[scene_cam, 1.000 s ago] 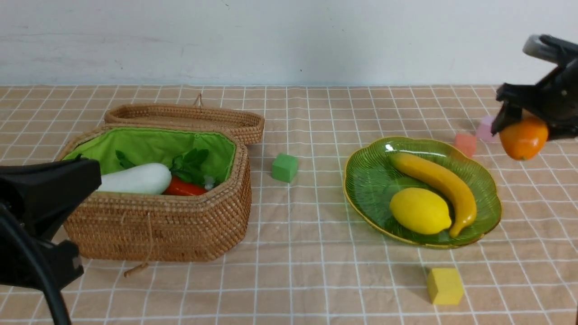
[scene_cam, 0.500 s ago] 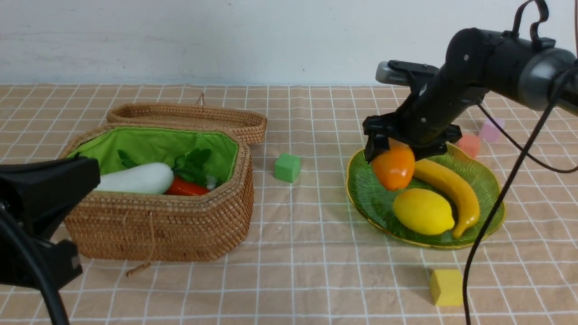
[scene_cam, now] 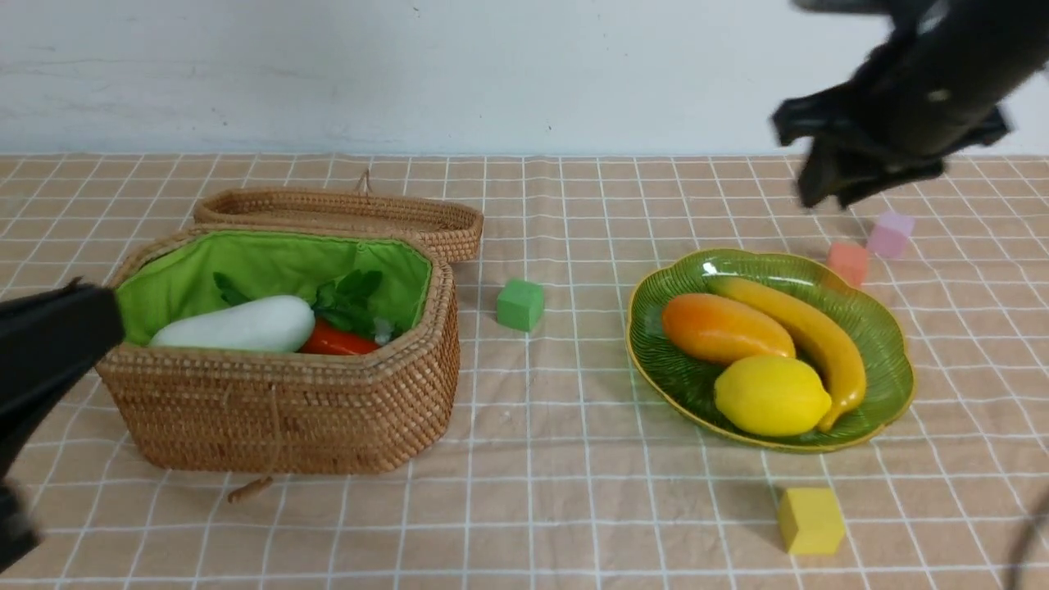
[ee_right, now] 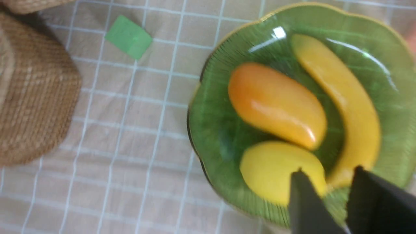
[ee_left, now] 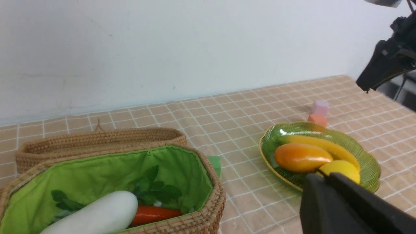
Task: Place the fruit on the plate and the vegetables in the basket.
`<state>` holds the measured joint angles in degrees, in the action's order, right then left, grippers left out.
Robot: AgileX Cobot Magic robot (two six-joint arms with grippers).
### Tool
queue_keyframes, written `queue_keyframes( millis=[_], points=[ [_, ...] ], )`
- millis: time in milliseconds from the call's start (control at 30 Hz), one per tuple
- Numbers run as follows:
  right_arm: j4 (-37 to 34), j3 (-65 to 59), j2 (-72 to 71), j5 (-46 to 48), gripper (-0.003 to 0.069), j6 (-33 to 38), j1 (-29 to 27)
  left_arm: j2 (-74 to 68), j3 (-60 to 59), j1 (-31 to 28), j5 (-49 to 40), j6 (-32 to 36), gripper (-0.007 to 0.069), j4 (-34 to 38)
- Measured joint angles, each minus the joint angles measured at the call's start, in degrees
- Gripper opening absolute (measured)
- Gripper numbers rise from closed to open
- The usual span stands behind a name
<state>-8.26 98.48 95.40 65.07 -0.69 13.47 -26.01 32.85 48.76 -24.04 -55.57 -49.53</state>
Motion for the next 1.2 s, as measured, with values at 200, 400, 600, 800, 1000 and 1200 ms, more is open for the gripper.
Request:
queue_keyframes(
  millis=[200,400,600,800,1000,1200],
  points=[
    [1.7,-24.5,-25.5,-0.6,-0.0008,0.0,0.0,13.1,-11.9,0.0,7.9,-4.8,-0.0006,-2.2],
    [1.6,-46.4,-48.0,-2.7,-0.0008,-6.1,0.0,16.1,-17.2,0.0,9.7,-8.5,-0.0005,-3.1],
    [2.5,-61.3,-67.9,-6.3,-0.0003,-10.8,0.0,16.1,-19.3,0.0,9.8,-9.6,-0.0001,-3.2],
    [2.5,-66.2,-74.3,-12.5,0.0006,-13.2,0.0,16.1,-19.3,0.0,9.7,-9.7,0.0004,-3.2],
    [2.5,-67.0,-75.3,-13.9,0.0018,-15.5,0.0,16.1,-19.3,0.0,9.7,-9.7,0.0008,-3.2],
    [5.6,-67.4,-75.3,-17.2,0.0018,-15.7,0.0,16.1,-19.3,0.0,9.7,-9.7,0.0018,-3.2]
  ],
)
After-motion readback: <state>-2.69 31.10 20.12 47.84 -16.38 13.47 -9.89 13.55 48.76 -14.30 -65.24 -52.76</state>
